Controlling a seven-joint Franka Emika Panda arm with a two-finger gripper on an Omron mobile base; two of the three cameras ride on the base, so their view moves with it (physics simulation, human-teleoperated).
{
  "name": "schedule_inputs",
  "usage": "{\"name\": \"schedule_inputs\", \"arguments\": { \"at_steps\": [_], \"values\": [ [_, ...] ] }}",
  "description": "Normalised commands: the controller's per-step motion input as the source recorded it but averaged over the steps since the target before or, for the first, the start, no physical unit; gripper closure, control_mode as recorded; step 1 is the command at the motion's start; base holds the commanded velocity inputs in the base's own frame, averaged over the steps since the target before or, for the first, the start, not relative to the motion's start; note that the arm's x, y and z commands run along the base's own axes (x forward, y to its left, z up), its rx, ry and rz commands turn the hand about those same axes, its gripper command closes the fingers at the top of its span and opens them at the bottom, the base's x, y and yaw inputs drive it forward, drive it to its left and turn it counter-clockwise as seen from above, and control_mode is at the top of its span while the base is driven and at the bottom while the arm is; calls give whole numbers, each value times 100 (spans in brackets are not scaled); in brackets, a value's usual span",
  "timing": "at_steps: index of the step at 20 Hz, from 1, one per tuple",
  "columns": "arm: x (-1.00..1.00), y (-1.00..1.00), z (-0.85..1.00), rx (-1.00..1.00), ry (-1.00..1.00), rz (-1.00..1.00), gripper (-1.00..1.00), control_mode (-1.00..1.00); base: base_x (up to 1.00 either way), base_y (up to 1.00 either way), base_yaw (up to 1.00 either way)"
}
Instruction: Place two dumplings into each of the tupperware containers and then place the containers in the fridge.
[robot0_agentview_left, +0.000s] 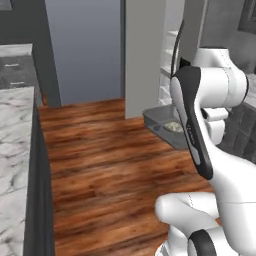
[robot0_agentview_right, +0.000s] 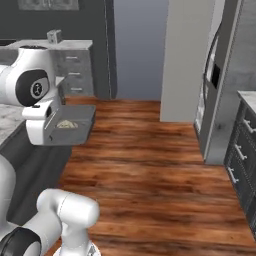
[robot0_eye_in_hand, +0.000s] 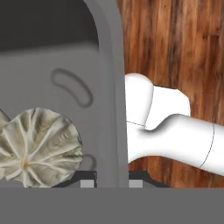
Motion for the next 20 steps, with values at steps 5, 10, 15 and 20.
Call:
{"name": "schedule_inputs", "arguments": {
  "at_steps": [5,10,15,20],
  "values": [
    [0,0,0,0,0,0,100,100,100,0,-29],
    [0,0,0,0,0,0,100,100,100,28,-45],
    [0,0,0,0,0,0,100,100,97,62,-56],
    [0,0,0,0,0,0,100,100,89,74,-62]
  ]
}}
